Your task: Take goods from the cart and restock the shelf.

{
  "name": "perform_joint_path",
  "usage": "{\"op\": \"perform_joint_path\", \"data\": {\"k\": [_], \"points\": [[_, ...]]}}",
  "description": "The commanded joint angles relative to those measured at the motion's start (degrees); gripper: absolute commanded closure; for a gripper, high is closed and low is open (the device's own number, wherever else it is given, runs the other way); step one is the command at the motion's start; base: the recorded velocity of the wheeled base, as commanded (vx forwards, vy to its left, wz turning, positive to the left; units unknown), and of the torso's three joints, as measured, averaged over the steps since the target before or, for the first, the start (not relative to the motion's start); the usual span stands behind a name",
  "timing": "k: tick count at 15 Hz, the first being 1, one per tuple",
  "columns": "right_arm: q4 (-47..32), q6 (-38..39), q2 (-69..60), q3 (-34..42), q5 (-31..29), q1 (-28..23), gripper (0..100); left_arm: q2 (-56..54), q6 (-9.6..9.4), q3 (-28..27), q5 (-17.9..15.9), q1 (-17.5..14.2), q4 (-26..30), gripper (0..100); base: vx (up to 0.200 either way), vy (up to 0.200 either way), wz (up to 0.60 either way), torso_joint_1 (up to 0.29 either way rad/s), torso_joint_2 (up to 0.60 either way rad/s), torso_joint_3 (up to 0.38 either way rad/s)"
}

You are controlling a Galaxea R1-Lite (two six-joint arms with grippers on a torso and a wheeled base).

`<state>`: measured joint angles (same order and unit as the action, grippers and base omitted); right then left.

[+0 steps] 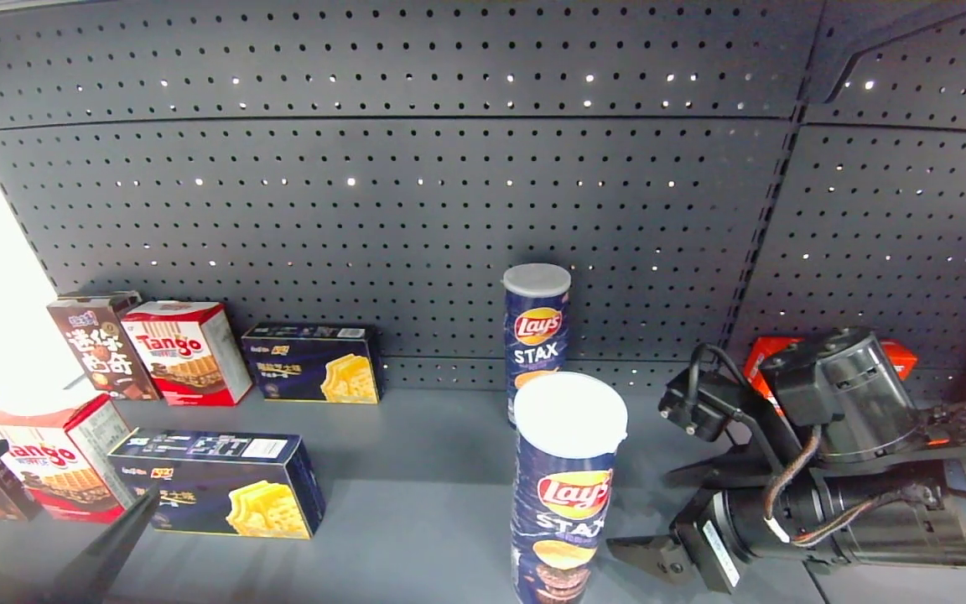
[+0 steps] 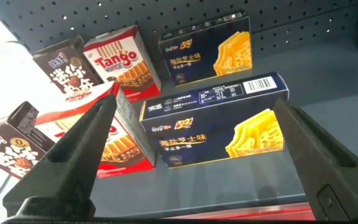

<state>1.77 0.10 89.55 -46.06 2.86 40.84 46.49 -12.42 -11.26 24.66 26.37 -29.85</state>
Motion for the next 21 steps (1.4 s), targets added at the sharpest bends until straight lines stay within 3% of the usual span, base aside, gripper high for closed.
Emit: {"op": "perform_joint_path", "data": {"k": [1, 21], "points": [[-0.01, -0.01, 0.80, -0.79, 0.04, 0.29, 0, 0.09, 0.21, 0.01, 0.04, 0.00, -0.03, 0, 0.000, 0.000, 0.00, 0.000, 0.00, 0.000], [-0.01, 0.08, 1.85, -1.58, -0.05, 1.26, 0, 0.00, 0.64, 1.42, 0.04, 0.00, -0.03, 0, 0.000, 0.000, 0.00, 0.000, 0.00, 0.000]]}}
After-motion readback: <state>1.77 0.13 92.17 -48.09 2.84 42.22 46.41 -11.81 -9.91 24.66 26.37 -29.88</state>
